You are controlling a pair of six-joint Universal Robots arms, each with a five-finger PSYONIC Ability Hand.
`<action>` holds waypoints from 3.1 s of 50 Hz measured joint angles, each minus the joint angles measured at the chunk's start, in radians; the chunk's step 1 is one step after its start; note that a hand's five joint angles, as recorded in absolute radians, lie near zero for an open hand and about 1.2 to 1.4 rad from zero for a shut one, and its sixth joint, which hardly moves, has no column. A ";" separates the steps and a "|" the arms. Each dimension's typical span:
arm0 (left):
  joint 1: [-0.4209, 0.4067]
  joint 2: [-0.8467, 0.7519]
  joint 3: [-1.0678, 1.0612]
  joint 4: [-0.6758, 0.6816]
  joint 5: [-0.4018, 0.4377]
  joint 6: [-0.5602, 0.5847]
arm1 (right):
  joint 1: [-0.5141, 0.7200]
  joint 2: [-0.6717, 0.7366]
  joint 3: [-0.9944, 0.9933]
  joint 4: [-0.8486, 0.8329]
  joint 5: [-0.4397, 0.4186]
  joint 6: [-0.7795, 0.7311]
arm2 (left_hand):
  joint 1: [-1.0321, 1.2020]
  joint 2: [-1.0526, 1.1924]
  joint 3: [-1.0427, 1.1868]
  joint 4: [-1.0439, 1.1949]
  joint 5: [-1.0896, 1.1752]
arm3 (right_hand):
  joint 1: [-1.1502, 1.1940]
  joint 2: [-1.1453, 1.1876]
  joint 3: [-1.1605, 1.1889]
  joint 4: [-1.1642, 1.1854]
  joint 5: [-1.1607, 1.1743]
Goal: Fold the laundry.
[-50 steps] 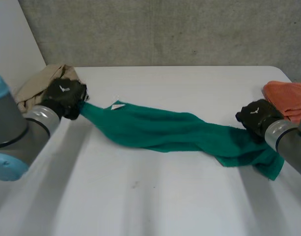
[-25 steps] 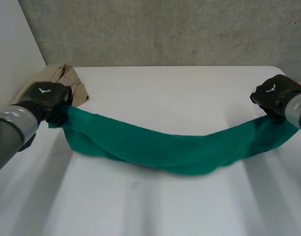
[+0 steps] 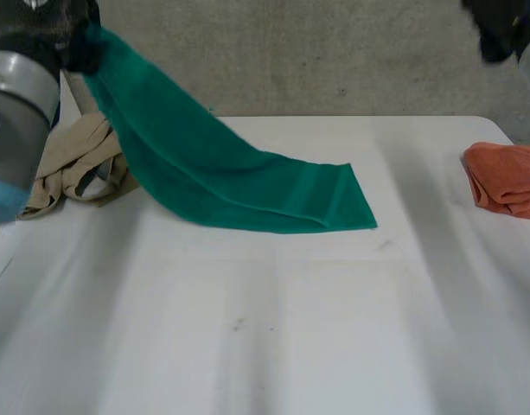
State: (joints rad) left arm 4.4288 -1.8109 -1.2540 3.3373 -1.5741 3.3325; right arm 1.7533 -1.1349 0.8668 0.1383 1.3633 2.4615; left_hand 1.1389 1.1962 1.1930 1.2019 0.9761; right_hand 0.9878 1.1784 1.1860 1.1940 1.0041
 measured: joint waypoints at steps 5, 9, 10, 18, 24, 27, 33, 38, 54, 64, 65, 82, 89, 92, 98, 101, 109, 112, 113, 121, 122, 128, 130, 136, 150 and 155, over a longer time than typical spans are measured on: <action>-0.004 0.080 -0.176 -0.028 0.039 0.002 | -0.003 -0.016 0.124 0.149 -0.053 -0.003 | 0.000 0.000 0.002 0.000 0.000 | -0.523 -0.598 -0.592 -0.572 -0.551; -0.011 0.116 -0.261 -0.043 0.059 0.004 | -0.002 -0.018 0.245 0.189 -0.063 0.012 | 0.000 0.001 0.002 0.000 0.000 | -0.693 -0.837 -0.850 -0.862 -0.846; -0.016 0.124 -0.276 -0.045 0.062 0.004 | -0.002 -0.018 0.277 0.188 -0.064 0.022 | 0.000 0.001 0.002 0.000 0.000 | -0.703 -0.847 -0.865 -0.878 -0.863; -0.075 0.177 -0.298 -0.050 0.063 0.001 | 0.010 0.005 0.454 0.046 -0.056 0.250 | 0.000 0.001 0.002 0.000 0.000 | -0.716 -0.874 -0.895 -0.892 -0.891; -0.119 0.248 -0.262 -0.061 0.056 -0.003 | 0.057 0.062 0.460 -0.048 -0.054 0.526 | 0.000 0.001 0.002 0.000 0.000 | -0.716 -0.874 -0.895 -0.892 -0.891; -0.140 0.287 -0.240 -0.078 0.053 -0.008 | 0.106 0.101 0.435 -0.078 -0.050 0.674 | 0.000 0.001 0.002 0.000 0.000 | -0.716 -0.874 -0.895 -0.892 -0.891; -0.176 0.344 -0.204 -0.111 0.050 -0.041 | 0.196 0.176 0.370 -0.097 -0.029 0.841 | 0.000 0.001 0.002 0.001 0.000 | -0.716 -0.874 -0.895 -0.892 -0.891; -0.200 0.386 -0.186 -0.125 0.050 -0.083 | 0.274 0.270 0.275 -0.098 0.019 0.916 | 0.000 0.002 0.002 0.000 0.000 | -0.716 -0.874 -0.895 -0.892 -0.891; -0.244 0.452 -0.162 -0.131 0.049 -0.163 | 0.416 0.518 -0.023 -0.090 0.081 0.953 | 0.000 0.002 0.002 0.001 0.000 | -0.716 -0.874 -0.895 -0.892 -0.891; -0.247 0.445 -0.156 -0.132 0.049 -0.162 | 0.481 0.560 -0.010 -0.082 0.062 0.949 | 0.000 0.002 0.002 0.001 0.000 | -0.486 -0.615 -0.620 -0.629 -0.624; -0.247 0.443 -0.156 -0.132 0.049 -0.162 | 0.485 0.564 -0.008 -0.081 0.059 0.948 | 0.000 0.002 0.002 0.001 0.000 | -0.486 -0.615 -0.620 -0.629 -0.624; -0.163 0.438 -0.184 -0.128 0.038 -0.153 | 0.292 0.199 0.070 -0.008 0.004 0.593 | 0.000 0.003 0.003 0.001 0.000 | 0.015 0.003 -0.003 -0.005 -0.008; -0.076 0.431 -0.231 -0.128 0.048 -0.159 | 0.226 0.078 0.155 0.098 -0.042 0.303 | 0.000 0.003 0.003 0.001 0.000 | -0.437 -0.496 -0.495 -0.502 -0.463; -0.068 0.425 -0.247 -0.128 0.050 -0.161 | 0.227 0.090 0.188 0.145 -0.055 0.263 | 0.000 0.003 0.003 0.001 0.000 | -0.620 -0.761 -0.764 -0.764 -0.745; -0.085 0.422 -0.244 -0.125 0.049 -0.163 | 0.243 0.190 0.232 0.135 -0.065 0.260 | 0.000 0.003 0.003 0.001 0.000 | -0.638 -0.780 -0.790 -0.809 -0.793; -0.091 0.425 -0.232 -0.124 0.049 -0.163 | 0.254 0.250 0.236 0.086 -0.065 0.265 | 0.000 0.003 0.003 0.001 0.000 | -0.638 -0.780 -0.790 -0.809 -0.793; -0.094 0.433 -0.217 -0.124 0.049 -0.161 | 0.316 0.409 0.152 -0.008 -0.051 0.259 | 0.000 0.003 0.003 0.001 0.000 | -0.600 -0.744 -0.738 -0.735 -0.724; -0.094 0.431 -0.218 -0.124 0.049 -0.161 | 0.334 0.464 0.097 -0.016 -0.047 0.258 | 0.000 0.003 0.003 0.001 0.000 | -0.565 -0.684 -0.691 -0.694 -0.694; -0.094 0.430 -0.219 -0.124 0.049 -0.161 | 0.337 0.476 0.082 -0.017 -0.047 0.257 | 0.000 0.003 0.003 0.001 0.000 | -0.550 -0.664 -0.673 -0.678 -0.680; -0.093 0.424 -0.229 -0.124 0.049 -0.160 | 0.345 0.557 -0.021 -0.015 -0.039 0.256 | 0.000 0.003 0.003 0.001 0.000 | -0.489 -0.592 -0.598 -0.610 -0.614; -0.092 0.423 -0.230 -0.124 0.049 -0.160 | 0.345 0.571 -0.038 -0.013 -0.034 0.255 | 0.000 0.003 0.003 0.001 0.000 | -0.473 -0.572 -0.580 -0.589 -0.597; -0.091 0.422 -0.233 -0.124 0.049 -0.160 | 0.344 0.602 -0.078 -0.009 -0.006 0.232 | 0.000 0.003 0.003 0.001 0.000 | -0.426 -0.523 -0.525 -0.535 -0.584; -0.091 0.422 -0.233 -0.124 0.049 -0.160 | 0.344 0.608 -0.085 -0.009 0.001 0.222 | 0.000 0.003 0.003 0.001 0.000 | -0.424 -0.522 -0.524 -0.534 -0.584; -0.091 0.421 -0.234 -0.124 0.049 -0.160 | 0.344 0.629 -0.113 -0.009 0.015 0.197 | 0.000 0.003 0.003 0.001 0.000 | -0.395 -0.491 -0.494 -0.505 -0.584; -0.089 0.421 -0.236 -0.124 0.049 -0.160 | 0.343 0.665 -0.192 -0.006 0.016 0.198 | 0.000 0.003 0.003 0.001 0.000 | -0.374 -0.463 -0.468 -0.479 -0.583; -0.088 0.421 -0.236 -0.124 0.049 -0.160 | 0.343 0.675 -0.219 -0.002 0.016 0.202 | 0.000 0.003 0.003 0.001 0.000 | -0.374 -0.463 -0.468 -0.479 -0.522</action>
State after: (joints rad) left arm 4.3408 -1.3899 -1.4905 3.2137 -1.5247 3.1720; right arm 2.0967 -0.4600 0.6479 0.1366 1.3793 2.6633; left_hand 1.1385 1.1992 1.1962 1.2027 0.9761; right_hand 0.6136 0.7153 0.7180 0.7151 0.4823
